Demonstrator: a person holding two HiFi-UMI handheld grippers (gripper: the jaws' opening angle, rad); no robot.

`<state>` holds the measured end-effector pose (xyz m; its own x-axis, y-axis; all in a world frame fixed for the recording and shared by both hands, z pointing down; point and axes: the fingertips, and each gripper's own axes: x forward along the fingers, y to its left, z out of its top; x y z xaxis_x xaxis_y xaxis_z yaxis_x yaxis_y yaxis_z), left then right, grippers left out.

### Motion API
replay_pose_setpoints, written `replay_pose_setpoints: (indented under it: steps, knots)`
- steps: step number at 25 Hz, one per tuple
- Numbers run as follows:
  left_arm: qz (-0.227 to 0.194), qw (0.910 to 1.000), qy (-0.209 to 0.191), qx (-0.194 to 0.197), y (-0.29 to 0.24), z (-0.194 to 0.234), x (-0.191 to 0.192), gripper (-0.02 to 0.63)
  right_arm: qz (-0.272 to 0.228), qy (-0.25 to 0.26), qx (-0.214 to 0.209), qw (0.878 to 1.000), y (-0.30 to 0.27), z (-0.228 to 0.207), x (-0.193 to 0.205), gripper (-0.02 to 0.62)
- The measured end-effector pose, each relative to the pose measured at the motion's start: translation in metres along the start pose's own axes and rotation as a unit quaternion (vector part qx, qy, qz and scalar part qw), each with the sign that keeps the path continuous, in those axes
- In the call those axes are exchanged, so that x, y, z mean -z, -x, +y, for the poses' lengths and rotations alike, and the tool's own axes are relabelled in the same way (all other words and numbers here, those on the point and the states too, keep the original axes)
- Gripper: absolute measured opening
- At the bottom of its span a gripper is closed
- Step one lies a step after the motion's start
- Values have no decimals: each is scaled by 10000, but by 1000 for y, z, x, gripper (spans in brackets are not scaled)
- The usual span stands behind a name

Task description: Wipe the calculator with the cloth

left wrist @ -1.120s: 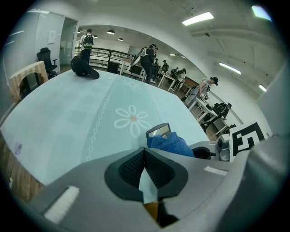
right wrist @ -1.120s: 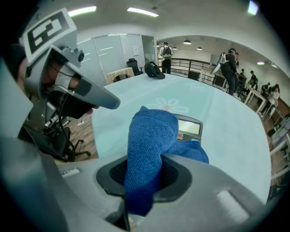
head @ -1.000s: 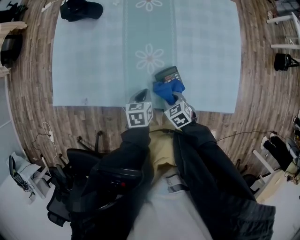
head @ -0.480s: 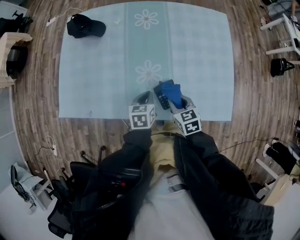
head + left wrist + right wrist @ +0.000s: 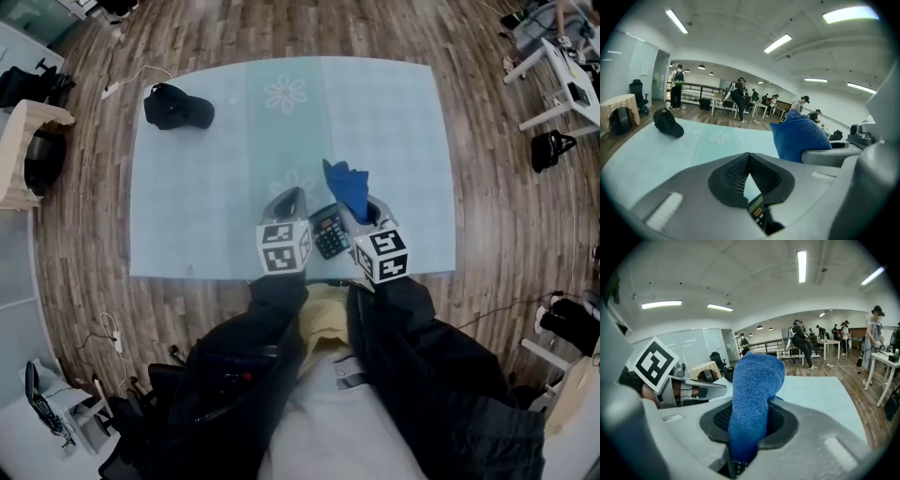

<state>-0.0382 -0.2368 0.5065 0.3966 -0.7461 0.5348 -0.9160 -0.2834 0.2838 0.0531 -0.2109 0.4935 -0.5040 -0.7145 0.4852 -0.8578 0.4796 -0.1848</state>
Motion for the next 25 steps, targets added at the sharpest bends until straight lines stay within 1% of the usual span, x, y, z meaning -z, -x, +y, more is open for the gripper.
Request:
replay_pose_setpoints:
  steps: [2, 4, 6, 10, 14, 25]
  knots:
    - [-276, 9995, -139, -42, 1, -1, -25, -3, -218, 63, 45, 9997, 2, -3, -21, 91]
    - [-514, 9985, -159, -45, 4, -3, -47, -3, -435, 127, 87, 9989, 5, -7, -41, 91]
    - [-782, 9968, -164, 5, 9, -9, -69, -3, -620, 176, 120, 9978, 10, -10, -59, 91]
    - [-1216, 9916, -413, 124, 13, -24, -103, -3, -925, 299, 171, 9951, 17, -15, -90, 91]
    - [-1320, 9898, -509, 172, 11, -31, -112, -3, -1087, 429, 191, 9930, 20, -15, -104, 91]
    - [-1363, 9889, -547, 212, 4, -33, -117, -3, -1209, 528, 287, 9908, 20, -23, -117, 91]
